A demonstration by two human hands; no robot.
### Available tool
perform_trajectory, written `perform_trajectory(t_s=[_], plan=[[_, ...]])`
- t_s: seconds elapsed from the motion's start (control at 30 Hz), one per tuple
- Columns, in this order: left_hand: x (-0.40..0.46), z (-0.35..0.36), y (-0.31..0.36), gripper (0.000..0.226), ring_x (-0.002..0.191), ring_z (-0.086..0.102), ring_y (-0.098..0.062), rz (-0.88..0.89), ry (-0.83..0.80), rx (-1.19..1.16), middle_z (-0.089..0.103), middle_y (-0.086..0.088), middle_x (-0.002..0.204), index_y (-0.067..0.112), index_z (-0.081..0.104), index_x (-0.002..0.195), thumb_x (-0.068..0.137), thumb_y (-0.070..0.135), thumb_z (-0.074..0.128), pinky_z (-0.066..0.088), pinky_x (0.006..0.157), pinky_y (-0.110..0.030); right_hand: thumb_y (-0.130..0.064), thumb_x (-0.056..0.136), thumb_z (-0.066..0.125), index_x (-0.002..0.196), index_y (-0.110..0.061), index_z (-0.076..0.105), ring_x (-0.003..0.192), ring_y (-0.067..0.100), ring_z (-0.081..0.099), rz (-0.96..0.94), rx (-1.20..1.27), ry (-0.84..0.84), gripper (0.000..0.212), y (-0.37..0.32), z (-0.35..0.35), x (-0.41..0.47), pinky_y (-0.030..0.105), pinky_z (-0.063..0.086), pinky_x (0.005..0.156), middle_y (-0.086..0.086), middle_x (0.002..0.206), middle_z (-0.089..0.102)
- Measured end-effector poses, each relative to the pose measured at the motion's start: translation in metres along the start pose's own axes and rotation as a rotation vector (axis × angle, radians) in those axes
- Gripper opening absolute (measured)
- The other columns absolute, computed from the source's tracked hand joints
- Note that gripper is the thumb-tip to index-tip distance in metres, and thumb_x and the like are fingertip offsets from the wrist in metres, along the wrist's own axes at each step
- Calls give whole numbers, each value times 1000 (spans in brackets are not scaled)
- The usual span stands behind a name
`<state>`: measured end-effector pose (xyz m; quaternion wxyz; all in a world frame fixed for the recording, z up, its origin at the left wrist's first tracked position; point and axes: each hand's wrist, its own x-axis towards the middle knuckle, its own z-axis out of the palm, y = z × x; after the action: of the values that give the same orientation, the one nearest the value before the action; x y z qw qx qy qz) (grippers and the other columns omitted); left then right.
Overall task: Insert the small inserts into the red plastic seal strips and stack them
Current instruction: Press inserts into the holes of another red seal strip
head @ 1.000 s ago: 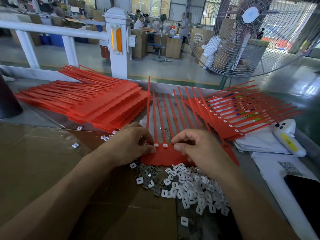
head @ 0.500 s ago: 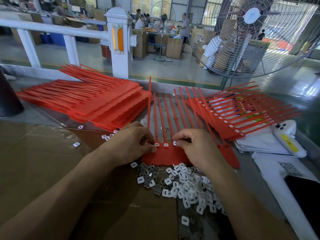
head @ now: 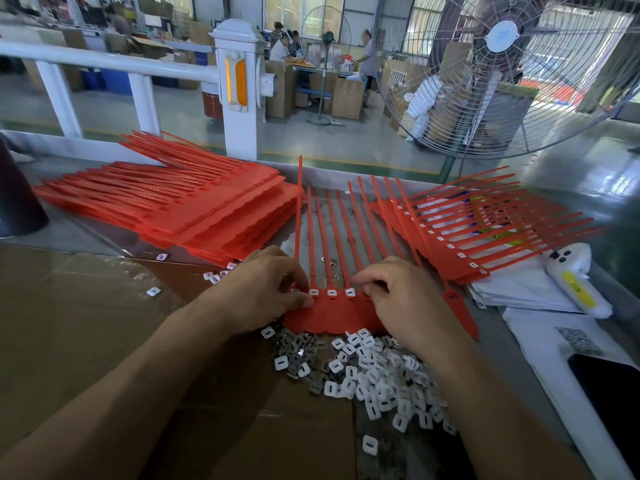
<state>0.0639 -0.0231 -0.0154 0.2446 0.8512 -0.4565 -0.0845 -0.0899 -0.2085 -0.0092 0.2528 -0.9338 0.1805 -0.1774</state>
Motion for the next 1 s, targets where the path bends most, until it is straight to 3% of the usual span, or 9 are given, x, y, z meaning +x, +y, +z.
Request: perform_trajectory(t_s=[0.17, 0.3, 0.47, 0.57, 0.7, 0.87, 0.93, 1.0], plan=[[1, 0, -1, 27, 114, 47, -5, -5, -5, -1, 49, 19, 118, 40, 67, 109, 86, 54, 72, 46, 101, -32, -10, 105, 54, 120, -23, 77, 110, 9, 61, -26, -72, -73, 30, -3, -1, -6, 23, 48, 98, -7, 117, 64], [0, 1, -1, 26, 114, 47, -5, -3, -8, -7, 49, 18, 119, 41, 67, 109, 86, 54, 72, 47, 101, -33, -7, 105, 53, 123, -21, 76, 109, 10, 62, -59, -122, -86, 32, -4, 0, -7, 21, 49, 96, -5, 117, 64], [0, 1, -2, 27, 115, 46, -5, -4, -4, -4, 49, 19, 119, 40, 67, 109, 86, 53, 72, 46, 100, -31, -7, 101, 54, 121, -24, 77, 109, 17, 64, -65, -237, -100, 34, -12, 4, -6, 37, 55, 95, -4, 119, 64], [1, 2, -2, 27, 115, 46, -5, 0, 0, -1, 49, 18, 120, 40, 67, 109, 86, 53, 72, 46, 100, -32, -5, 97, 53, 116, -26, 78, 99, 19, 61, -96, -377, -122, 38, -17, 5, -6, 38, 56, 81, -4, 105, 58], [1, 1, -2, 27, 115, 46, -5, -5, -6, 3, 49, 18, 120, 41, 66, 110, 86, 53, 71, 46, 101, -32, -5, 96, 52, 112, -27, 79, 100, 20, 61, -87, -386, -152, 38, -19, 3, -5, 41, 56, 83, -5, 106, 57], [1, 0, -1, 27, 114, 46, -4, 9, -2, 1, 49, 17, 118, 40, 68, 109, 86, 53, 72, 42, 95, -25, -16, 105, 55, 127, -28, 73, 105, 5, 61, -108, -204, -149, 31, -5, -5, -10, 28, 52, 95, -12, 115, 62], [1, 0, -2, 26, 113, 47, -5, 14, 3, -4, 50, 16, 117, 39, 68, 108, 86, 52, 73, 43, 96, -26, -19, 102, 63, 123, -32, 74, 104, -4, 61, -105, -86, -156, 27, 1, -11, -13, 17, 48, 91, -20, 110, 65], [1, 0, -3, 25, 113, 48, -6, 14, 7, -14, 51, 14, 117, 38, 69, 107, 85, 51, 74, 44, 98, -30, -25, 96, 72, 112, -36, 77, 98, -9, 61, -91, 9, -213, 20, 6, -18, -14, 14, 45, 83, -23, 101, 65]])
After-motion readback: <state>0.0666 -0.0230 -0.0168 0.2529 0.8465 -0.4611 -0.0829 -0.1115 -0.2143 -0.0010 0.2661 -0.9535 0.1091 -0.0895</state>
